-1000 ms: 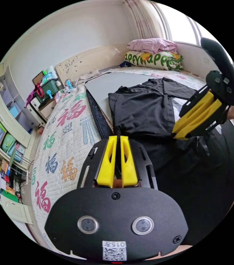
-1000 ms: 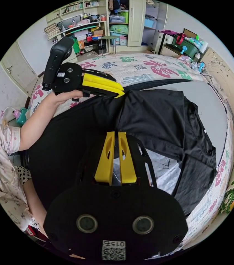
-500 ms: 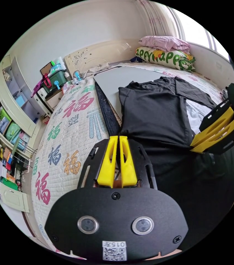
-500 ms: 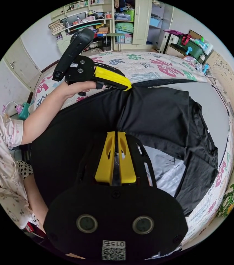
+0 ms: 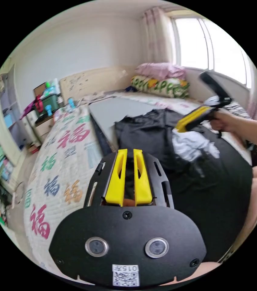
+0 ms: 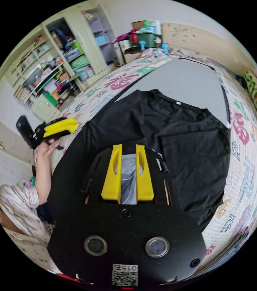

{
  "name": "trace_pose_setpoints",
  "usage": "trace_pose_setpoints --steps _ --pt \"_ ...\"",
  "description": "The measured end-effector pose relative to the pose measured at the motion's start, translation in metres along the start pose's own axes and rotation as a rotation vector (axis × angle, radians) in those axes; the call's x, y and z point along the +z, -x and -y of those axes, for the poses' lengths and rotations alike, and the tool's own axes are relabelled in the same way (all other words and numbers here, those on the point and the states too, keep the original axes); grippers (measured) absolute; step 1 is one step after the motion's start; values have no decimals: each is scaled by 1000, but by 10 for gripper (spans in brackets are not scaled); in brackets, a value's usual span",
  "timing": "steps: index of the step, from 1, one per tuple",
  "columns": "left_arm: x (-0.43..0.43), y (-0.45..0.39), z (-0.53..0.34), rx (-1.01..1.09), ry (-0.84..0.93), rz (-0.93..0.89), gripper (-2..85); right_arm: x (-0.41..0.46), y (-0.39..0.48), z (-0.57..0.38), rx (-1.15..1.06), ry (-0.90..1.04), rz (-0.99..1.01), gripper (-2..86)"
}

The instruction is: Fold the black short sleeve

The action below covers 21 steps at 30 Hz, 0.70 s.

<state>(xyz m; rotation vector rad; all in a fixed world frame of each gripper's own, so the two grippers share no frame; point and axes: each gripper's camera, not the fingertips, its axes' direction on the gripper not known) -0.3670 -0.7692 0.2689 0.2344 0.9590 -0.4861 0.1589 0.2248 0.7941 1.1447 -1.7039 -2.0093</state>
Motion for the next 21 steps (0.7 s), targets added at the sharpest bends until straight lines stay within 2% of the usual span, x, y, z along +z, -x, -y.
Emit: trace_pose_setpoints --steps 2,5,7,10,14,18,21 --pt "3 -4 3 51 -59 -158 48 -14 -16 22 121 -34 25 78" --pt "34 -18 8 160 13 -289 56 -22 -7 53 154 -29 65 80" --pt "63 -27 8 215 120 -281 57 -23 8 72 145 1 61 75" --pt "79 -29 6 241 168 -281 55 -23 26 99 161 65 0 39" --pt "97 -27 -1 259 219 -268 55 -45 50 123 125 43 54 25" --pt "98 -7 -17 210 226 -311 67 -71 62 138 139 47 101 39" --pt "82 23 -42 78 215 -314 77 -114 60 144 144 -7 49 56"
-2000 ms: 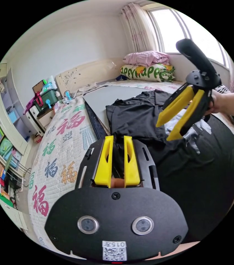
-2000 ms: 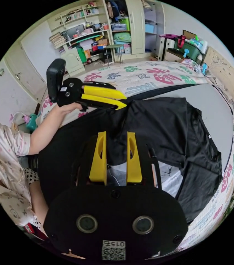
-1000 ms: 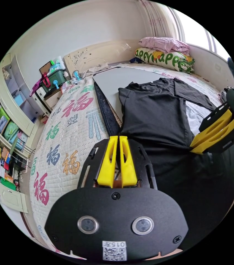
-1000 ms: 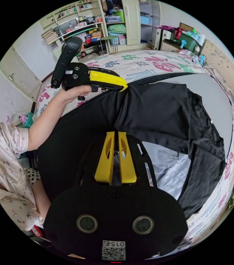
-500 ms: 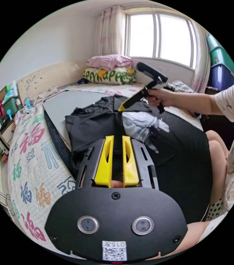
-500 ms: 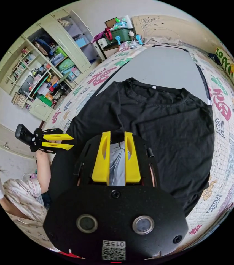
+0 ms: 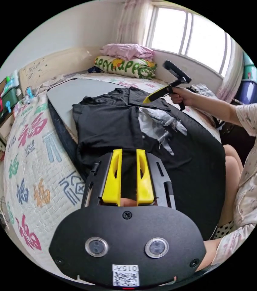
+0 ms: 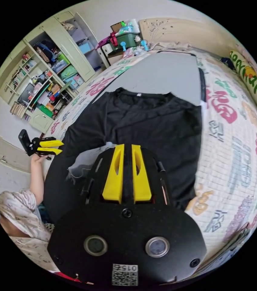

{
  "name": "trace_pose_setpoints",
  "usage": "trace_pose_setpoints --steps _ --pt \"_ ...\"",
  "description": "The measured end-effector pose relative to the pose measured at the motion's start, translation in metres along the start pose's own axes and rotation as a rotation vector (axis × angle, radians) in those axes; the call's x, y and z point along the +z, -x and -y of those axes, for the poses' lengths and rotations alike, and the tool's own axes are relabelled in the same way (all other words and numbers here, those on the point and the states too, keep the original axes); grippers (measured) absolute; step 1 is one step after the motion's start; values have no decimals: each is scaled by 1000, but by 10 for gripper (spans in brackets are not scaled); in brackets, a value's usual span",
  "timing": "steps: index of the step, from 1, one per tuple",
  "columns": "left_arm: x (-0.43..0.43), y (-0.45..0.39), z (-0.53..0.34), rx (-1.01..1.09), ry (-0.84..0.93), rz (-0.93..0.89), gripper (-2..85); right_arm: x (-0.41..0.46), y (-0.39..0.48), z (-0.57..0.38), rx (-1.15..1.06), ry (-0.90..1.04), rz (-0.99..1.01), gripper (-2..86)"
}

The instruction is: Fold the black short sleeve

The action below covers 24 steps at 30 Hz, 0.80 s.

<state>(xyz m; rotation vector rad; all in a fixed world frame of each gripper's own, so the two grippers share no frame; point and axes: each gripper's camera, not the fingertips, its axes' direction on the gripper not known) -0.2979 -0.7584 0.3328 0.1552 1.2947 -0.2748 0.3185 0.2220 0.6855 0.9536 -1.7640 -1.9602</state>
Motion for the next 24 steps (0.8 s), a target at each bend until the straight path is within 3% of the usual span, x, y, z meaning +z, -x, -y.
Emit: trace_pose_setpoints --steps 6,9,11,19,24 --pt "-30 52 -8 -174 60 290 100 -84 -16 24 82 -200 -94 93" --pt "-23 88 33 -234 -117 243 112 -92 -15 51 148 -274 -91 101" --pt "2 114 62 -288 -121 229 117 -90 -12 70 226 -295 -58 111" --pt "101 168 106 -468 -70 262 119 -84 51 120 247 -206 -134 120" --pt "135 179 109 -479 99 286 63 -85 98 129 268 -130 -170 76"
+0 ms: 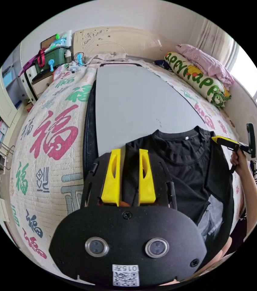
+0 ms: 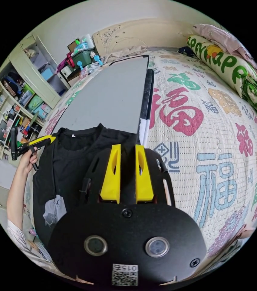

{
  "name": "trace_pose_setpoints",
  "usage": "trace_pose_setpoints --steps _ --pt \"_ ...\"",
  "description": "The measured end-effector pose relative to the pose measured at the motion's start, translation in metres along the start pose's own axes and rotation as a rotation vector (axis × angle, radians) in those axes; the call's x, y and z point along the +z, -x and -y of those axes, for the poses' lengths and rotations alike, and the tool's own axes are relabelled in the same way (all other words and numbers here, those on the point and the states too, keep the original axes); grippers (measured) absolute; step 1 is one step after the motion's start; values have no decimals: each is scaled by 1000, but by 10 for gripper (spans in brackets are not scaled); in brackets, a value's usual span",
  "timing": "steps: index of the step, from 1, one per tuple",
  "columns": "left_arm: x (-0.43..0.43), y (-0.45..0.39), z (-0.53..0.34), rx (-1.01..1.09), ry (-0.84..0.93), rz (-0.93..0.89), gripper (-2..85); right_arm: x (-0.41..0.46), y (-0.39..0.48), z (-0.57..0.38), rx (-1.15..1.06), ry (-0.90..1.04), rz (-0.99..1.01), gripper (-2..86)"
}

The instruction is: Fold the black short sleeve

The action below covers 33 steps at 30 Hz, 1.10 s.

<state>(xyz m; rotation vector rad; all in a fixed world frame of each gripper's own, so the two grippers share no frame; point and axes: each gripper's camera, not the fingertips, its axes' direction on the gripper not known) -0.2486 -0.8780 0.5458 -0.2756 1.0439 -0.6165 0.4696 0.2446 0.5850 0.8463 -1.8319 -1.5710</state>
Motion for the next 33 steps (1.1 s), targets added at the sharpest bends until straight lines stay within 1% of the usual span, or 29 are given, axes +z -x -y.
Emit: trace_pose_setpoints --steps 4,5,9,11,12,14,15,16,17,18,19,20,21,22,23,24,25,26,27,30,33 --pt "4 -10 -10 58 0 4 19 -28 42 -22 -7 -32 -66 41" --pt "3 -11 -13 61 -8 6 16 -41 53 -31 -30 -51 -50 39" --pt "-40 -12 -43 94 -155 -55 9 -106 85 -63 -82 -145 33 36" --pt "-73 -12 -65 122 -235 -103 8 -163 106 -97 -141 -200 85 33" --pt "-99 -12 -84 148 -291 -137 7 -179 112 -108 -162 -215 98 32" --pt "-142 -13 -122 192 -369 -193 7 -244 137 -167 -269 -275 142 26" --pt "-171 -12 -154 222 -413 -234 7 -260 144 -183 -295 -282 153 24" --pt "-198 -11 -191 253 -447 -273 7 -291 155 -219 -344 -290 177 21" --pt "-210 -11 -212 269 -461 -289 7 -318 165 -258 -390 -288 211 19" --pt "-231 -13 -255 307 -473 -320 7 -330 170 -278 -415 -282 227 18" --pt "-239 -14 -278 330 -470 -336 8 -351 179 -320 -453 -264 257 17" --pt "-250 -19 -324 378 -443 -366 8 -366 187 -362 -484 -233 291 15" --pt "-254 -26 -373 429 -402 -383 8 -371 191 -382 -503 -208 308 15" --pt "-252 -33 -422 465 -360 -391 9 -378 199 -422 -533 -148 333 14" --pt "-250 -36 -446 475 -344 -404 9 -380 207 -459 -554 -84 334 13" --pt "-241 -41 -491 473 -312 -453 9 -381 210 -477 -557 -55 333 13" --pt "-235 -42 -511 466 -291 -480 10 -380 218 -508 -573 4 325 14" --pt "-225 -46 -545 453 -257 -511 11 -377 226 -532 -581 61 290 16" --pt "-215 -49 -572 432 -234 -497 12 -376 229 -542 -586 82 272 18" --pt "-210 -56 -609 406 -234 -440 18 -375 237 -567 -557 148 237 33" --pt "-218 -56 -619 426 -200 -410 31 -389 237 -572 -509 197 224 50"
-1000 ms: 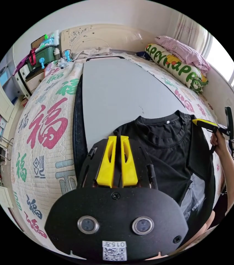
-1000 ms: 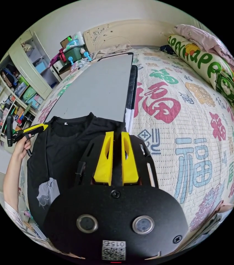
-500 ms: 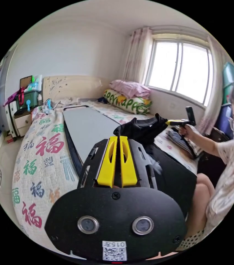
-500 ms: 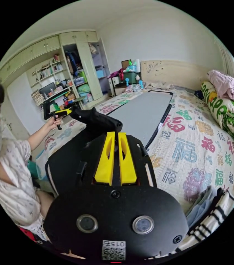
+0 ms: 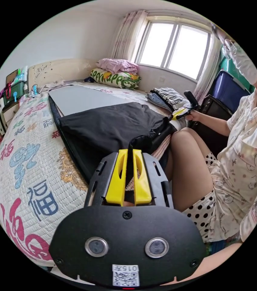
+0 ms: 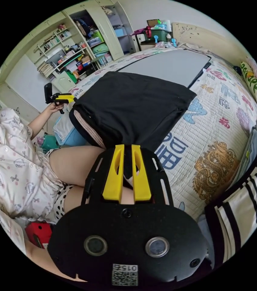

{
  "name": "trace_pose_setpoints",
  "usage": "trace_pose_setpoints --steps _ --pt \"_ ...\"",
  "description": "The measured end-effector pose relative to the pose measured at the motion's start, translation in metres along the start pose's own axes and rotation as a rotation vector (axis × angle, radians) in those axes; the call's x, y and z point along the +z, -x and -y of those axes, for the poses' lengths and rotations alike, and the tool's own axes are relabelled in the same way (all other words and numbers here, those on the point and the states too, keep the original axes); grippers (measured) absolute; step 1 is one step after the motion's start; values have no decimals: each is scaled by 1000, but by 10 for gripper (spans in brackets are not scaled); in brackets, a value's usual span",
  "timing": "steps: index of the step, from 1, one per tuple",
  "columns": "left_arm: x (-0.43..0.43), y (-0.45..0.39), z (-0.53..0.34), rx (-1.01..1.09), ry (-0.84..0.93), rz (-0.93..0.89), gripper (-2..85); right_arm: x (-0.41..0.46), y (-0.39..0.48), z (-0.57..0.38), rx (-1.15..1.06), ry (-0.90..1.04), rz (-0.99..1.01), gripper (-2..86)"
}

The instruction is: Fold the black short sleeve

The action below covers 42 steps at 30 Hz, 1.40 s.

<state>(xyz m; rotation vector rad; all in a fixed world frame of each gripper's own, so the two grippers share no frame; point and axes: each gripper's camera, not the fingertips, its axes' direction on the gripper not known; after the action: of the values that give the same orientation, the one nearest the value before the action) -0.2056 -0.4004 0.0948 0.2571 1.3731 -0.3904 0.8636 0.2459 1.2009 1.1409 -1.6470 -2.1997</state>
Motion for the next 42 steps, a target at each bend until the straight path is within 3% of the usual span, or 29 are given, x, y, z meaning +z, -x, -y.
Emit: trace_pose_setpoints --steps 3,8,17,21,25,28,32,42 --pt "-23 15 -6 -27 -13 -45 51 -31 -2 -7 36 -27 78 54" --pt "-64 71 -7 -244 -160 -9 79 -91 -47 2 184 -269 193 89" --pt "-20 161 36 -559 -170 132 104 -76 -156 95 543 -367 255 138" --pt "19 186 61 -592 -47 156 86 -56 -185 120 609 -319 187 131" --pt "28 177 84 -479 39 109 16 -35 -204 137 600 -236 220 42" --pt "14 171 92 -430 23 127 5 -39 -208 141 569 -233 117 14" --pt "-19 182 101 -476 -69 162 -1 -47 -218 137 569 -313 120 3" --pt "-41 193 139 -522 -95 181 -3 -16 -247 108 626 -323 76 1"
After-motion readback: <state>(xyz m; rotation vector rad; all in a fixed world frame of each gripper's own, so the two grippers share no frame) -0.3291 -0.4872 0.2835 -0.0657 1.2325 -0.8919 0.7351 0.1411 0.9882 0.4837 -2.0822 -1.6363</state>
